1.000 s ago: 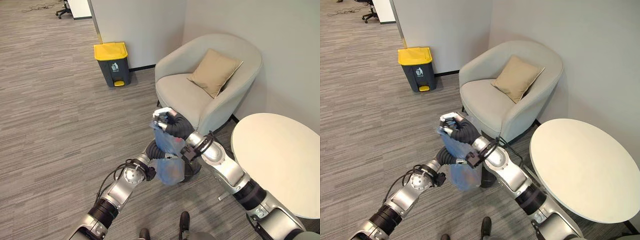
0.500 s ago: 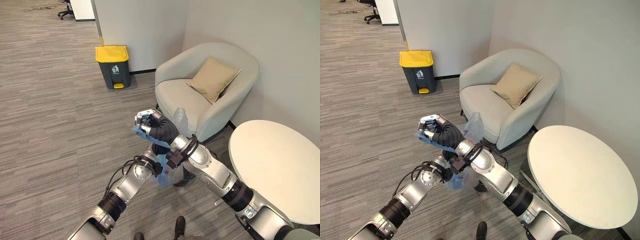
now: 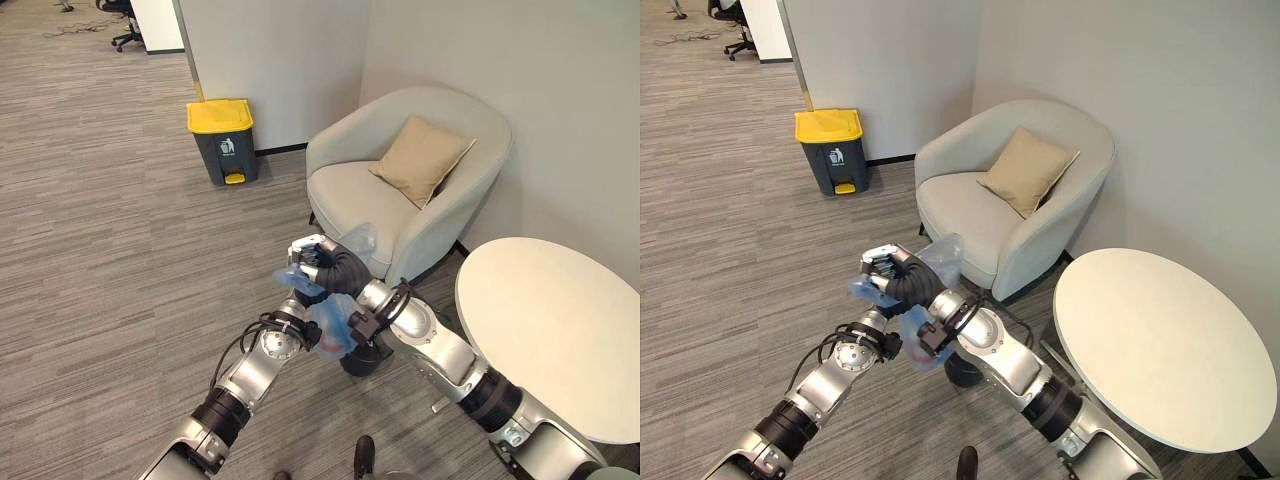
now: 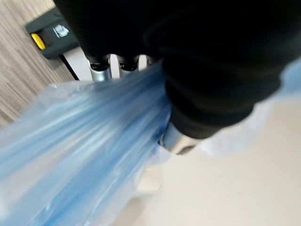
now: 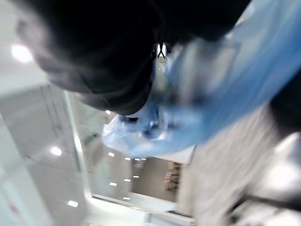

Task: Gather garbage on tea table into small bin, then transfer packed bag to large trash can.

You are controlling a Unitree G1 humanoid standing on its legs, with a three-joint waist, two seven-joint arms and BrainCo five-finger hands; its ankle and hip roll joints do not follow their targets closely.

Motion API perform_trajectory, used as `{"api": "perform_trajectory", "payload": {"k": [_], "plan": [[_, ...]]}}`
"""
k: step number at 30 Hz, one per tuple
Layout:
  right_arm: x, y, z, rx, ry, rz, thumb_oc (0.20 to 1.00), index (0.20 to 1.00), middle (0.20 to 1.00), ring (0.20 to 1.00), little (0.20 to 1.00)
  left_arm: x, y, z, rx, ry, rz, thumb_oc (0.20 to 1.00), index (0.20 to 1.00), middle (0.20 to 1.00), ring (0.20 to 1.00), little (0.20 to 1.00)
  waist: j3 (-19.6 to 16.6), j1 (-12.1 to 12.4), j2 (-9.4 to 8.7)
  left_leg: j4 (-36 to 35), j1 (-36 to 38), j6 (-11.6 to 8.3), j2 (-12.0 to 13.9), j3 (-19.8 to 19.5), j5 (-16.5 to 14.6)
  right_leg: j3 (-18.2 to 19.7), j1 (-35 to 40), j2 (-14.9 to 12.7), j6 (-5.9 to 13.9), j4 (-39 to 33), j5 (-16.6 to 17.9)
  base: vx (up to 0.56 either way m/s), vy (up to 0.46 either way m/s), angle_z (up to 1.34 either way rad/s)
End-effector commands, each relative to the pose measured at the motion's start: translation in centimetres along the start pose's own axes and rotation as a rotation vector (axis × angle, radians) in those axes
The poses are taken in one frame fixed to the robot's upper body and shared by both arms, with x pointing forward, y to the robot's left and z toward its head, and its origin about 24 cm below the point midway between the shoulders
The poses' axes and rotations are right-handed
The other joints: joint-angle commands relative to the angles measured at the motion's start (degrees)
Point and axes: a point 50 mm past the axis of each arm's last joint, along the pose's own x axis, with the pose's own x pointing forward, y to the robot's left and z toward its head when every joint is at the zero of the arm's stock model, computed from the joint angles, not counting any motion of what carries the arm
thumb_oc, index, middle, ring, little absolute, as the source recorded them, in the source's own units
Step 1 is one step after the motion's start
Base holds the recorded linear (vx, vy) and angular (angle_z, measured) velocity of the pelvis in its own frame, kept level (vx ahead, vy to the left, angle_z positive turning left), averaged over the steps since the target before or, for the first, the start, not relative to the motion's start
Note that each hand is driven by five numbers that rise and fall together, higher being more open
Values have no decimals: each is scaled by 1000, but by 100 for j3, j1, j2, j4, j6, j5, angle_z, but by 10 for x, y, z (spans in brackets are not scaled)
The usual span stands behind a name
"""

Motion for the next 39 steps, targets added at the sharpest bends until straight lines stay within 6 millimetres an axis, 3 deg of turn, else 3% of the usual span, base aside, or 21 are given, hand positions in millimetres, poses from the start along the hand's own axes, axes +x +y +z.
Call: {"api": "perform_trajectory", "payload": {"k": [1, 6, 7, 8, 9, 11, 15, 16, 17, 18, 19, 20, 21, 25, 30, 35, 36, 37, 39], "plan": [[0, -14, 43, -269, -211, -67, 1000, 1000, 1000, 1000, 1000, 9, 17, 30, -70, -174, 59, 200, 200, 200, 200, 200, -25, 60, 102, -73, -111, -165, 119, -280, -218, -36, 789, -106, 469, 399, -1441, 0, 0, 0], [-21, -35, 50, -613, -198, -143, 1000, 1000, 1000, 1000, 1000, -9, 38, 11, -69, -121, 136, 200, 200, 200, 200, 200, -39, 36, 127, -75, -87, -167, 148, -278, -209, -28, 804, -94, 476, 384, -1445, 0, -7, 0], [-22, -35, 49, -614, -197, -143, 1000, 1000, 1000, 1000, 1000, -10, 37, 11, -70, -120, 135, 200, 200, 200, 200, 200, -44, 36, 130, -75, -85, -167, 149, -277, -210, -27, 805, -93, 476, 385, -1446, -10, -33, -2], [-31, -45, 43, -708, -140, -175, 1000, 1000, 1000, 1000, 1000, -19, 44, -3, -69, -65, 160, 200, 200, 200, 200, 200, -35, 25, 141, -74, -83, -166, 155, -271, -197, -23, 807, -85, 482, 386, -1445, 0, 0, 0], [-32, -45, 42, -707, -138, -175, 1000, 1000, 1000, 1000, 1000, -19, 44, -3, -70, -64, 159, 200, 200, 200, 200, 200, -44, 28, 143, -76, -81, -166, 156, -270, -198, -22, 809, -84, 482, 385, -1445, -5, -35, -2], [-49, -57, 30, -729, -45, -229, 1000, 1000, 1000, 1000, 1000, -34, 50, -23, -74, 22, 175, 200, 200, 200, 200, 200, -50, 3, 170, -77, -73, -167, 157, -267, -189, -28, 819, -77, 481, 380, -1452, 0, 0, 0], [-86, -73, -1, -653, 150, -331, 1000, 1000, 1000, 1000, 1000, -59, 61, -54, -69, 159, 202, 200, 200, 200, 200, 200, -46, -21, 211, -77, -82, -170, 155, -272, -170, -37, 819, -75, 483, 381, -1461, 2, -3, 1], [-113, -78, -27, -554, 299, -396, 1000, 1000, 1000, 1000, 1000, -72, 67, -69, -91, 228, 220, 200, 200, 200, 200, 200, -27, -37, 226, -78, -76, -174, 161, -276, -159, -53, 828, -79, 485, 390, -1471, -14, -20, 5], [-113, -78, -28, -553, 300, -396, 1000, 1000, 1000, 1000, 1000, -72, 67, -69, -91, 229, 219, 200, 200, 200, 200, 200, -38, -35, 224, -79, -83, -174, 160, -277, -158, -54, 822, -80, 485, 389, -1470, -20, -18, 4], [-144, -80, -53, -449, 449, -469, 1000, 1000, 1000, 1000, 1000, -87, 74, -83, -116, 296, 239, 200, 200, 200, 200, 200, -15, -52, 244, -72, -98, -174, 163, -285, -151, -65, 813, -79, 476, 403, -1477, 0, 0, 0], [-158, -80, -64, -408, 517, -495, 1000, 1000, 1000, 1000, 1000, -95, 78, -89, -132, 322, 246, 200, 200, 200, 200, 200, -9, -56, 253, -70, -100, -176, 164, -292, -149, -76, 815, -77, 469, 405, -1488, -15, -12, -3], [-158, -80, -64, -406, 518, -495, 1000, 1000, 1000, 1000, 1000, -95, 78, -89, -132, 323, 245, 200, 200, 200, 200, 200, -16, -56, 249, -70, -100, -177, 164, -294, -151, -78, 817, -77, 469, 405, -1491, 0, 0, 0], [-189, -77, -84, -340, 654, -550, 1000, 1000, 1000, 1000, 1000, -113, 84, -101, -168, 388, 276, 200, 200, 200, 200, 200, 14, -60, 264, -66, -87, -180, 166, -307, -150, -98, 838, -66, 456, 411, -1515, 0, 0, 0], [-230, -67, -112, -204, 831, -633, 1000, 1000, 1000, 1000, 1000, -143, 92, -124, -248, 507, 355, 200, 200, 200, 200, 200, 56, -36, 267, -40, -129, -197, 168, -384, -133, -149, 833, -48, 422, 432, -1563, -14, -25, 6], [-251, -64, -126, -180, 937, -663, 1000, 1000, 1000, 1000, 1000, -162, 99, -136, -262, 574, 409, 200, 200, 200, 200, 200, 191, 58, 263, 155, -285, -207, 192, -486, -152, -200, 789, -35, 374, 469, -1594, -36, -31, 9], [-254, -67, -128, -176, 947, -686, 1000, 1000, 1000, 1000, 1000, -164, 103, -140, -244, 597, 411, 200, 200, 200, 200, 200, 444, 145, 230, 534, -673, -248, 209, -560, -175, -341, 649, -79, 355, 515, -1584, -108, -19, 18], [-254, -72, -129, -182, 946, -712, 1000, 1000, 1000, 1000, 1000, -153, 101, -138, -229, 581, 381, 200, 200, 200, 200, 200, 659, 200, 175, 969, -1123, -319, 225, -411, -178, -566, 535, -197, 347, 528, -1540, -142, -2, 45], [-253, -72, -129, -182, 945, -713, 1000, 1000, 1000, 1000, 1000, -152, 101, -138, -229, 580, 381, 200, 200, 200, 200, 200, 651, 191, 178, 1007, -1161, -319, 227, -423, -193, -577, 520, -196, 347, 530, -1540, -169, 11, 50], [-257, -72, -130, -185, 961, -731, 1000, 1000, 1000, 1000, 1000, -145, 98, -136, -226, 565, 361, 200, 200, 200, 200, 200, 673, 149, 179, 1194, -1263, -295, 379, 104, -293, -829, 463, -294, 359, 520, -1530, 0, 44, 58]]}}
